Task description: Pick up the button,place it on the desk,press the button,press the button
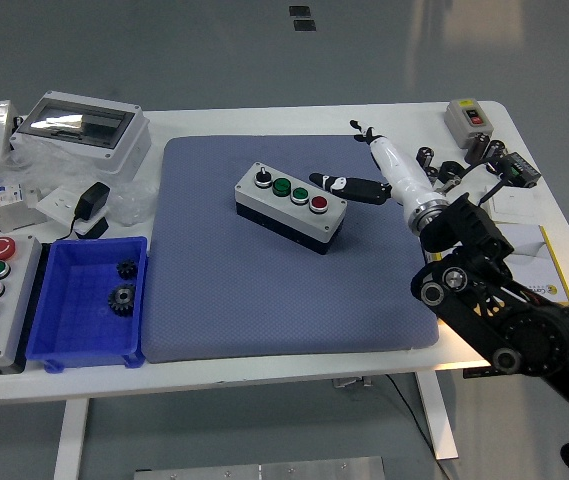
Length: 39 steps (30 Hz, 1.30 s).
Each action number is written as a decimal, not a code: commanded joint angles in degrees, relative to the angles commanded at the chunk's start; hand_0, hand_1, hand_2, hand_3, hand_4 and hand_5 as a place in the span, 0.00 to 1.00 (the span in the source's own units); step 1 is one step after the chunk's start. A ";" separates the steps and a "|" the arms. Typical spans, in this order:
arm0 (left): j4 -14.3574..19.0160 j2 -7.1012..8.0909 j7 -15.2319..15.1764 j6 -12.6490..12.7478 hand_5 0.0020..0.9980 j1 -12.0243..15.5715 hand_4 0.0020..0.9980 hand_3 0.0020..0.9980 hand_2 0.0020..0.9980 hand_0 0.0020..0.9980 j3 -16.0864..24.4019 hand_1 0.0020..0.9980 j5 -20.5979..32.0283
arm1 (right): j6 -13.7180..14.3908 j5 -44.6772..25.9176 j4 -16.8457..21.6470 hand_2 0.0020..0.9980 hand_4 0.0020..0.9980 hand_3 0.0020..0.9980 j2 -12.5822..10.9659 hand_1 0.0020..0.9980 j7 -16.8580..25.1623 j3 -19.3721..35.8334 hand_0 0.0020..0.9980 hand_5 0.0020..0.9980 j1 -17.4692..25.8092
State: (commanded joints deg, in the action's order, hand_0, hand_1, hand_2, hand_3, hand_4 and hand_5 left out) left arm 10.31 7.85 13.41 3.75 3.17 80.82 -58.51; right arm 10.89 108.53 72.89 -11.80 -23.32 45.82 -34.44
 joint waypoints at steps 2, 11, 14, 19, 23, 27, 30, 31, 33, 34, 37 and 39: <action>0.00 -0.01 0.02 0.01 0.29 -0.04 0.84 0.71 0.62 0.66 0.04 0.58 -0.05 | -0.23 1.42 -0.52 1.00 0.99 1.00 0.05 1.00 -0.05 -1.20 1.00 0.54 -0.88; 0.00 -0.34 0.11 -0.07 0.29 -0.51 0.84 0.71 0.62 0.66 0.31 0.59 -0.78 | -1.77 0.64 -4.55 1.00 1.00 1.00 2.15 1.00 0.15 -12.18 1.00 0.51 -6.61; 0.00 -0.27 0.16 -0.02 0.29 -0.50 0.84 0.71 0.62 0.66 0.23 0.59 -0.58 | -1.58 -1.69 -6.81 1.00 1.00 1.00 3.31 1.00 0.40 -14.06 1.00 0.51 -7.01; 0.00 -0.11 0.29 0.04 0.29 -0.39 0.84 0.71 0.62 0.66 0.09 0.59 -0.29 | -0.66 -3.02 -10.85 1.00 0.99 1.00 4.87 1.00 0.98 -15.29 1.00 0.51 -7.04; 0.00 -0.13 0.27 0.02 0.29 -0.34 0.84 0.71 0.62 0.66 -0.08 0.59 -0.17 | 0.44 -2.21 -12.61 1.00 1.00 1.00 5.18 1.00 1.67 -14.76 1.00 0.51 -7.09; 0.00 -0.20 0.27 -0.03 0.29 -0.30 0.84 0.71 0.62 0.66 -0.19 0.59 -0.12 | 1.07 -2.42 -13.50 1.00 1.00 1.00 5.31 1.00 2.11 -14.72 1.00 0.50 -7.42; 0.00 -0.18 0.23 -0.04 0.29 -0.34 0.84 0.71 0.62 0.66 -0.28 0.59 -0.06 | 1.40 -3.19 -14.93 1.00 1.00 1.00 5.63 1.00 2.35 -15.47 1.00 0.50 -7.88; 0.00 -0.16 0.21 -0.04 0.29 -0.36 0.84 0.71 0.62 0.66 -0.30 0.59 -0.03 | 1.53 -3.54 -15.45 1.00 1.00 1.00 5.74 1.00 2.43 -15.70 1.00 0.50 -8.00; 0.00 -0.13 0.18 -0.05 0.29 -0.39 0.84 0.71 0.62 0.66 -0.37 0.59 0.05 | 1.78 -4.41 -16.53 1.00 1.00 1.00 5.95 1.00 2.61 -16.18 1.00 0.50 -8.27; 0.00 -0.12 0.19 -0.06 0.29 -0.39 0.84 0.71 0.62 0.66 -0.39 0.59 0.08 | 1.89 -4.94 -17.12 1.00 1.00 1.00 6.06 1.00 2.73 -16.44 1.00 0.49 -8.43; 0.00 -0.05 0.23 -0.08 0.29 -0.37 0.84 0.71 0.62 0.66 -0.45 0.59 0.20 | 2.07 -7.49 -19.38 1.00 1.00 1.00 6.43 1.00 3.53 -17.11 1.00 0.49 -8.91; 0.00 -0.03 0.21 -0.10 0.28 -0.36 0.84 0.71 0.62 0.66 -0.50 0.59 0.26 | 2.18 -9.06 -20.84 1.00 1.00 1.00 6.57 1.00 4.16 -17.36 1.00 0.49 -9.12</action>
State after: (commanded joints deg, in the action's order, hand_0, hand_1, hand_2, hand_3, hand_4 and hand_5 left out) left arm 10.31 7.82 13.63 3.65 2.81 80.32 -58.25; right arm 13.07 99.46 52.05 -5.22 -19.15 28.46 -43.56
